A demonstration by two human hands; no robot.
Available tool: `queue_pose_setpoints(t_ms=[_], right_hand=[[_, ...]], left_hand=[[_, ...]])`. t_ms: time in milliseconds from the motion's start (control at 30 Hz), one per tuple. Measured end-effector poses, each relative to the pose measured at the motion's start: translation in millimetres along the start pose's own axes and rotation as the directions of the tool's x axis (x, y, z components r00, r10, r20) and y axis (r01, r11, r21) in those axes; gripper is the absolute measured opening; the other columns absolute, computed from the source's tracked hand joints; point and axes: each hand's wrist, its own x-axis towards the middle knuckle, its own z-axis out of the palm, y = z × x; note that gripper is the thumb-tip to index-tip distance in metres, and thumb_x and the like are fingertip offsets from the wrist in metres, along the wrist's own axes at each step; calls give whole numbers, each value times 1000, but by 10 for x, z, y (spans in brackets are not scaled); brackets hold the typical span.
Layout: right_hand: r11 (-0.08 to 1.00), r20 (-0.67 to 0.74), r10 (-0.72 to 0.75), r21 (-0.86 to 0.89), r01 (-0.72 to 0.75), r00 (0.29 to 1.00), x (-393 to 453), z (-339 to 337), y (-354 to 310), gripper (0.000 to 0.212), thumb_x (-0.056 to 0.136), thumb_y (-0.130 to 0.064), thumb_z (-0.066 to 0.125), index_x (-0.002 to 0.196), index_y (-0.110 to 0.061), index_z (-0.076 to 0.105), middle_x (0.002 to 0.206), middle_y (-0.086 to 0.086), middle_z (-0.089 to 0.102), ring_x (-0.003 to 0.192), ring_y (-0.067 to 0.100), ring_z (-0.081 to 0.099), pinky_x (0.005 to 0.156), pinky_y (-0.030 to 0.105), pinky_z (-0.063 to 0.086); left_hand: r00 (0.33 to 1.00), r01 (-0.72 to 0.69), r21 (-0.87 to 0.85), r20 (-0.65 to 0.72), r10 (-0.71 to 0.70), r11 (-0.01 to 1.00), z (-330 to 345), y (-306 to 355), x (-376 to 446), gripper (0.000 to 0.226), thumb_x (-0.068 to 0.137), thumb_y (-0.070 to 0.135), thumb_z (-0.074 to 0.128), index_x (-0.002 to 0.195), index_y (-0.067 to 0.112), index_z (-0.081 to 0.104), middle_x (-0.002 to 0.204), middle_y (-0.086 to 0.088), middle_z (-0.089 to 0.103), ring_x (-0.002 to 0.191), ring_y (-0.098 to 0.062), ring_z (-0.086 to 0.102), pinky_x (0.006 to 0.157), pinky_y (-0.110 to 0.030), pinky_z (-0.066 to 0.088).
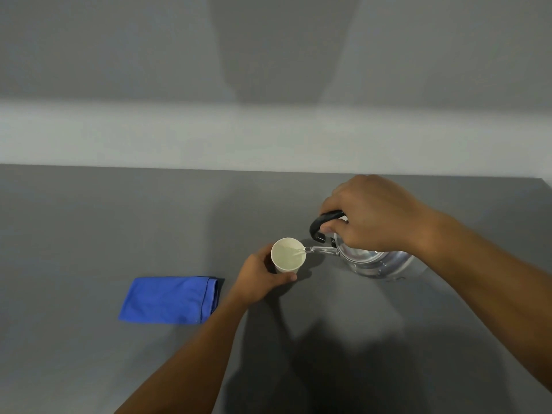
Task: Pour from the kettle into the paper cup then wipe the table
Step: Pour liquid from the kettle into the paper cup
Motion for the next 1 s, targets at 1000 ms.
queue_pose_setpoints(t_ms=[1000], right_hand=[[983,-79,49,179,-34,996,-94,179,235,19,88,-45,63,97,-33,75,81,-11,71,78,15,62,73,40,52]], left_hand=[[1000,-6,-6,-2,6,1000,-34,42,-38,69,67,20,96,122,40,60,116,20,71,106,12,64,82,-4,49]])
